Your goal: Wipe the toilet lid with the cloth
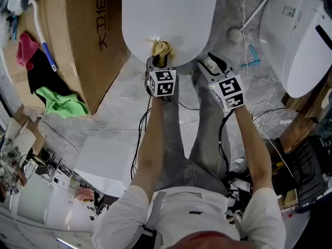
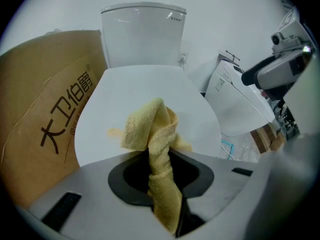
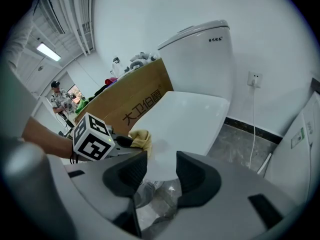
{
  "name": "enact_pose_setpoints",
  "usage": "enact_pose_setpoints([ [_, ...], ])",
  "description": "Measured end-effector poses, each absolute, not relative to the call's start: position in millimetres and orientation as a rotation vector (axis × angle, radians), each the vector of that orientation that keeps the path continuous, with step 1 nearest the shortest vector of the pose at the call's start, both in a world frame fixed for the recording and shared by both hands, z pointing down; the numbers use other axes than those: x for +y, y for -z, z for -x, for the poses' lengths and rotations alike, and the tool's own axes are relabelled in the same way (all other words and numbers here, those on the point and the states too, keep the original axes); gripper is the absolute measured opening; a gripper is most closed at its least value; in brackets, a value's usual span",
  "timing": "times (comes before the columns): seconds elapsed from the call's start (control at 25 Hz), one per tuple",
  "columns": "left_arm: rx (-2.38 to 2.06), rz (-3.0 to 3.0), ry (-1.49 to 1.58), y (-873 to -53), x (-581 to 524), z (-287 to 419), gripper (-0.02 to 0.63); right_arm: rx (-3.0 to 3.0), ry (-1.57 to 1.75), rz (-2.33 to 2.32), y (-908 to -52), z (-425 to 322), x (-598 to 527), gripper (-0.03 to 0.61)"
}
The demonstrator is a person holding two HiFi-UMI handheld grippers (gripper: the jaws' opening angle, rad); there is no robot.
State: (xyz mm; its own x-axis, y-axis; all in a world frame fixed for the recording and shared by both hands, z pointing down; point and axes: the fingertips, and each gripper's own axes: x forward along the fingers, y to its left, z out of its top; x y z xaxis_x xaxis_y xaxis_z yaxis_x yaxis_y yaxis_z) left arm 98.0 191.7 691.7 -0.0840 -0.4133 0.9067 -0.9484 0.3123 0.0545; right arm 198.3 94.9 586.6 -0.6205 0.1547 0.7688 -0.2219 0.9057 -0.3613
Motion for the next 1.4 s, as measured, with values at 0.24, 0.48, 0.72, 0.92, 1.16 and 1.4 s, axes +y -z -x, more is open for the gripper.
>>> enact_pose_setpoints([
  [0.24, -1.617, -1.32, -0.726, -692, 172, -128, 0.106, -2.185, -0.554, -0.097, -580, -225, 88, 0.199],
  [0.48, -1.492, -1.445, -0.696, -688, 145, -165, 0.106, -2.186, -0.584, -0.184, -571, -255, 78, 0.199],
  [0.72, -1.498, -1.613, -0.669, -615, 110, -183, 0.106, -2.203, -0.562, -0.231, -527, -274, 68, 0.199],
  [0.92, -1.575, -1.712, -0.635, -511, 88, -171, 0.106, -2.283, -0.528, -0.243, -449, -261, 57, 0.199],
  [1.16, -1.651, -1.819, -0.604, -391, 80, -147, 0.106, -2.369, -0.481, -0.279, -346, -232, 58, 0.199],
  [1.4, -1.701, -1.96, -0.562, -281, 91, -122, 0.106, -2.476, -0.412, -0.402, -245, -201, 64, 0.199],
])
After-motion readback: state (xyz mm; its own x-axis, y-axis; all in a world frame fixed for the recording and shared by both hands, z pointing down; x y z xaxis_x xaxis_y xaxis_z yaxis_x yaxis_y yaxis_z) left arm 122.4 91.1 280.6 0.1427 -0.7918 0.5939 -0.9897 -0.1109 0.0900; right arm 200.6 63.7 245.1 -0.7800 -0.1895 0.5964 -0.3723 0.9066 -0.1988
